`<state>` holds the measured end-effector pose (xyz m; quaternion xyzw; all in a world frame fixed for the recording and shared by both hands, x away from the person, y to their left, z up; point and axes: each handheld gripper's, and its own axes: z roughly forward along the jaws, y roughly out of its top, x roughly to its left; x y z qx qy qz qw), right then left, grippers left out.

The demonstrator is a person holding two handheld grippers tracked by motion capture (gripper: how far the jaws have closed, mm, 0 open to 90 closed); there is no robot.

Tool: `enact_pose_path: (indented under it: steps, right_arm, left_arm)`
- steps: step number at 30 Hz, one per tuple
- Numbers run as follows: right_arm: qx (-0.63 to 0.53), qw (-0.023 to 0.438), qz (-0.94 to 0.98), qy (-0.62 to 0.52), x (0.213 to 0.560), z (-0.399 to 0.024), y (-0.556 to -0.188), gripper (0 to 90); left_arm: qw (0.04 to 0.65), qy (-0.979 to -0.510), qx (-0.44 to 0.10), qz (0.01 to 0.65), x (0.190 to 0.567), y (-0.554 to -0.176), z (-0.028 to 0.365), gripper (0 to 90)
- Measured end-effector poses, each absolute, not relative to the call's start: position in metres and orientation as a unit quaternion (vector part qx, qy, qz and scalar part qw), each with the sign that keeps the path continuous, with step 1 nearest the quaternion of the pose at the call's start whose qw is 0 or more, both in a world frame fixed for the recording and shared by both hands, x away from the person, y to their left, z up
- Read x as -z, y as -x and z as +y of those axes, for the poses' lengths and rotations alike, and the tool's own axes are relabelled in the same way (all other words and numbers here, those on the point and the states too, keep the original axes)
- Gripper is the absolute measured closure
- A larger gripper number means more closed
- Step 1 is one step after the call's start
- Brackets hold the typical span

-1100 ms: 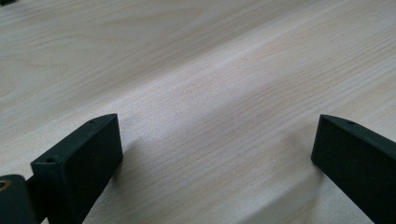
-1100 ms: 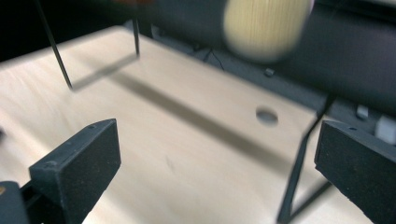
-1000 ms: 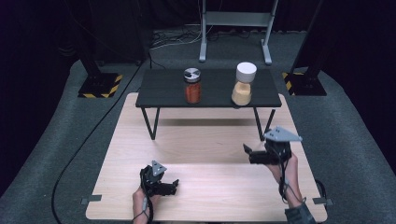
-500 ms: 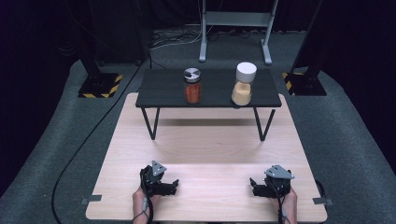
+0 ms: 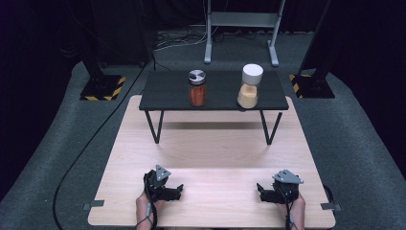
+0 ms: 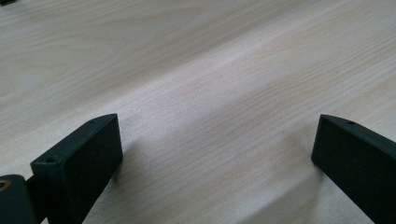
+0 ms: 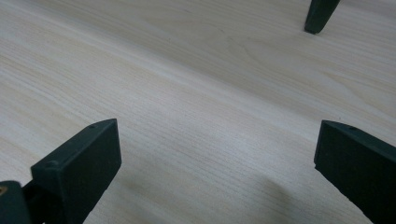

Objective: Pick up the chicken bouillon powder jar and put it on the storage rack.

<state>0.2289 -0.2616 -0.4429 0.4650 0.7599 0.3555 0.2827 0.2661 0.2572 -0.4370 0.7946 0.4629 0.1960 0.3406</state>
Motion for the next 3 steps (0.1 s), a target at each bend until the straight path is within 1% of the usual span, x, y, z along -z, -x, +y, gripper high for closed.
enact_pose_path:
  steps: [3]
  right_arm:
    - [-0.363,0.287,0.755,-0.465,0.4446,-0.2631,-0.2262,0.0]
  left_arm:
    - [0.340,-0.794,-0.196,0.463,0.4370,-0.2660,0.2571,1.5]
